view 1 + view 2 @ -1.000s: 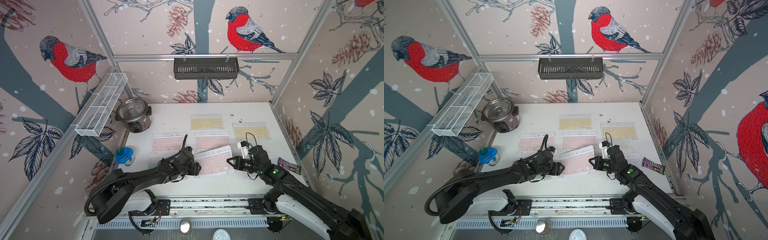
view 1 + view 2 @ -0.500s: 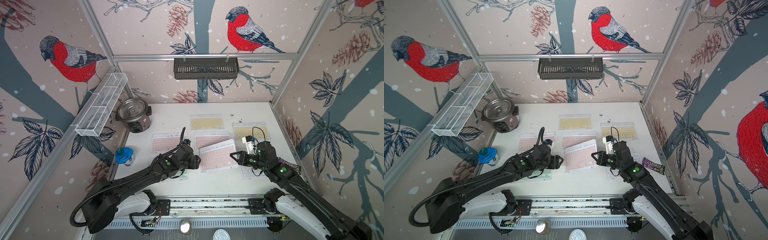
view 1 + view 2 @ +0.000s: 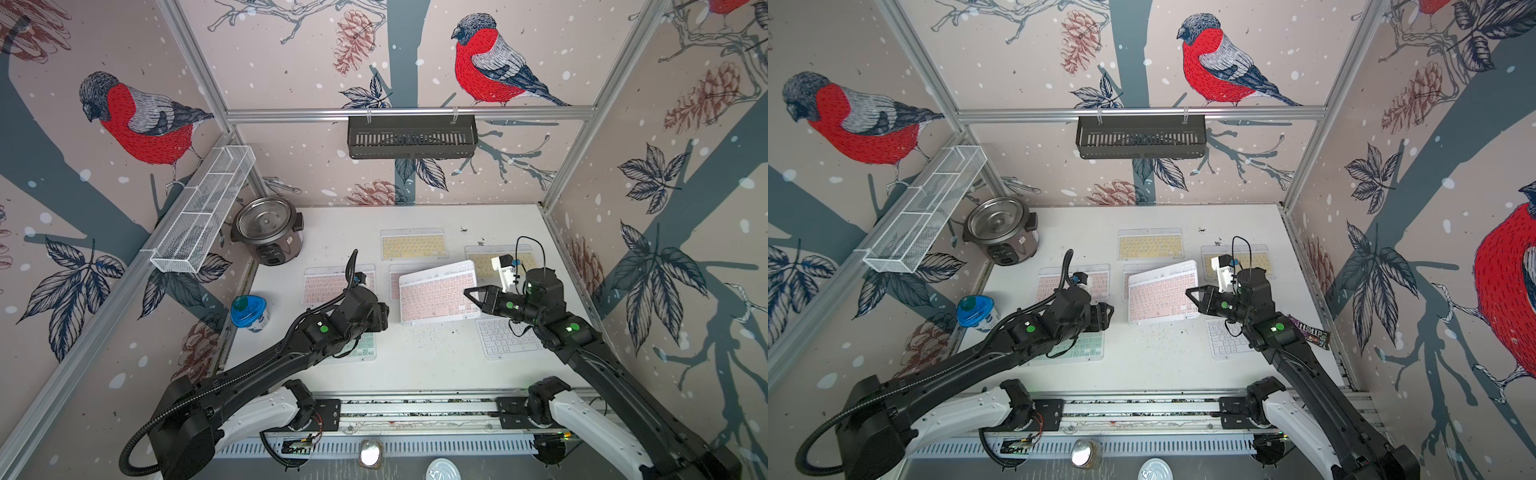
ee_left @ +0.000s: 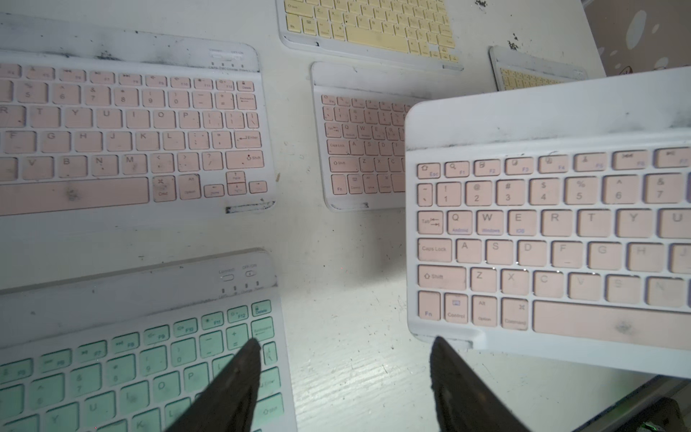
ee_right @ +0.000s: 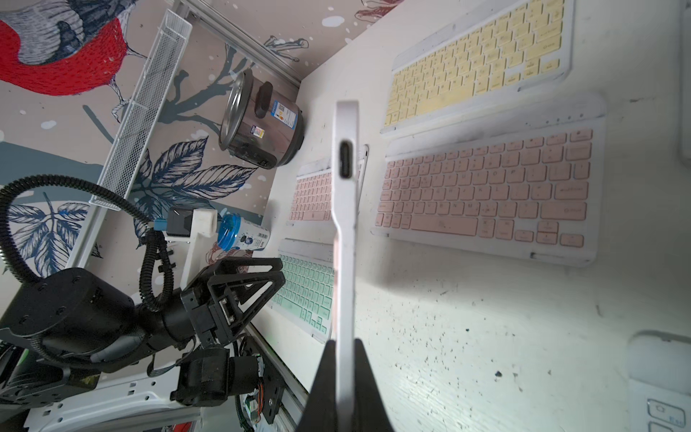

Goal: Stack the numeric keypads
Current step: Pick up the numeric keypad from the center of the board, then place the numeric keypad at the numeric keypad.

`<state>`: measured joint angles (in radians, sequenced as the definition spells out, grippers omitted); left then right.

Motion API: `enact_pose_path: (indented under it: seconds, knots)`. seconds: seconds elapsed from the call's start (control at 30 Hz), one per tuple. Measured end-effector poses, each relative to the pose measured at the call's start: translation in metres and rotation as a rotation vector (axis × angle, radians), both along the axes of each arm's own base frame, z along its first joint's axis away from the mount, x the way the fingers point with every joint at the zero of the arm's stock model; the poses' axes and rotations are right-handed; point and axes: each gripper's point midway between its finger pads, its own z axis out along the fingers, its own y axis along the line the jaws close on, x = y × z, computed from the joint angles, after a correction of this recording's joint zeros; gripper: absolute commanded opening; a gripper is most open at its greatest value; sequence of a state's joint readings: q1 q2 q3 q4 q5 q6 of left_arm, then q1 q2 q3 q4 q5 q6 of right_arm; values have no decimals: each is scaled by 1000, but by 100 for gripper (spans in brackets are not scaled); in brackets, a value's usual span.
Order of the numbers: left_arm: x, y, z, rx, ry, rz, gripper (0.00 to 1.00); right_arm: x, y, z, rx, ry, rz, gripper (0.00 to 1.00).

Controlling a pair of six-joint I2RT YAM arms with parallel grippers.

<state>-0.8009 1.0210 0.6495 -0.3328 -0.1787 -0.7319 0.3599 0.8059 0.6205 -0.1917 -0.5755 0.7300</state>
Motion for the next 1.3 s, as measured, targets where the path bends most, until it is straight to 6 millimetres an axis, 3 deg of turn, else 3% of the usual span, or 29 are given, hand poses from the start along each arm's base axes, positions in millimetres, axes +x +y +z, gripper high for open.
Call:
enact_pose_path:
  seconds: [0.33, 0.6, 0.83, 1.3]
  knots:
    - [37, 19, 12, -5, -21, 97, 71, 60, -8, 9, 37, -31, -28, 3]
    - [64, 6, 17, 10, -47, 82, 71, 103, -2, 26, 67, -117, 13, 3]
    - [77, 8, 20, 21, -76, 96, 71, 130, 4, 9, 68, -90, 52, 3]
    - [101, 46, 14, 33, -72, 197, 71, 183, 20, -32, 137, -15, 118, 3]
